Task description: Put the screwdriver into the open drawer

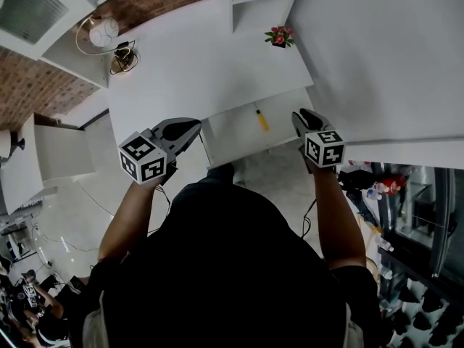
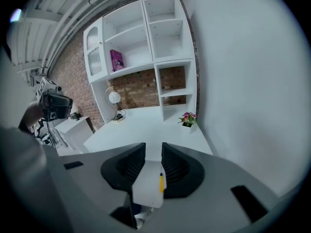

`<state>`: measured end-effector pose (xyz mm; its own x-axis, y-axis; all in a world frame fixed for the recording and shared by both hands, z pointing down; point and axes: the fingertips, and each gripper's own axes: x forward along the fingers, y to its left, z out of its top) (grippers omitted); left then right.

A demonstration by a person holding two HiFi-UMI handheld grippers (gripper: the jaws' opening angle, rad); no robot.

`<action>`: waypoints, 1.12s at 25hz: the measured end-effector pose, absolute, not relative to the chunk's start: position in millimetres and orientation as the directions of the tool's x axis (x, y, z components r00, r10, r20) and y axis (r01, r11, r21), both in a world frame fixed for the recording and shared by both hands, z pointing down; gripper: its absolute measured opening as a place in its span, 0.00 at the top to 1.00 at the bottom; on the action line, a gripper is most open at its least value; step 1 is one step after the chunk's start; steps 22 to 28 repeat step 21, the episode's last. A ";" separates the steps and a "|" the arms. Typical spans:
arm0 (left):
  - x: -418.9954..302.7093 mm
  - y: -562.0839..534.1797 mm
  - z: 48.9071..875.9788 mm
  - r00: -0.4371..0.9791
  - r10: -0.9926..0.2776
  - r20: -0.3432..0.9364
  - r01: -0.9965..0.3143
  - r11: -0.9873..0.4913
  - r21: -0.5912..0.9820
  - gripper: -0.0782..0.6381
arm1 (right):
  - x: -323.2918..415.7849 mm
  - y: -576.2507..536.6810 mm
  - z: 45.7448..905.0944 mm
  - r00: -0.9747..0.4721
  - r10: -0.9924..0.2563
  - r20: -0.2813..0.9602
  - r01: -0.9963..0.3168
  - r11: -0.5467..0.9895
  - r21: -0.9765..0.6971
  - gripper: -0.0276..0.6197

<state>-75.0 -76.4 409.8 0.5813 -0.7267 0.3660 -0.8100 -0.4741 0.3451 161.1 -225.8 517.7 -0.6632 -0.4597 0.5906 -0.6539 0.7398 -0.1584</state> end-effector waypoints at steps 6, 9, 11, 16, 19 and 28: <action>-68.0 -64.5 402.5 0.578 -0.729 0.366 -0.814 -0.482 0.326 0.87 | 176.1 -215.3 499.6 -0.673 -0.481 0.562 -0.662 0.730 -0.169 0.78; -63.5 -58.1 402.6 0.581 -0.729 0.362 -0.812 -0.484 0.327 0.87 | 183.6 -210.0 493.2 -0.674 -0.493 0.551 -0.670 0.723 -0.172 0.78; -61.5 -54.3 402.8 0.581 -0.729 0.360 -0.811 -0.485 0.327 0.87 | 187.2 -206.3 488.6 -0.675 -0.500 0.543 -0.673 0.719 -0.175 0.78; -59.1 -44.2 397.7 0.580 -0.736 0.350 -0.812 -0.485 0.324 0.87 | 192.4 -193.8 483.0 -0.683 -0.500 0.533 -0.675 0.710 -0.200 0.79; -53.9 -39.9 394.1 0.581 -0.741 0.338 -0.810 -0.487 0.326 0.87 | 197.9 -187.9 481.5 -0.685 -0.501 0.529 -0.678 0.704 -0.211 0.79; -49.3 -38.6 392.9 0.585 -0.740 0.332 -0.807 -0.491 0.327 0.87 | 202.6 -184.8 479.3 -0.684 -0.505 0.525 -0.682 0.699 -0.216 0.79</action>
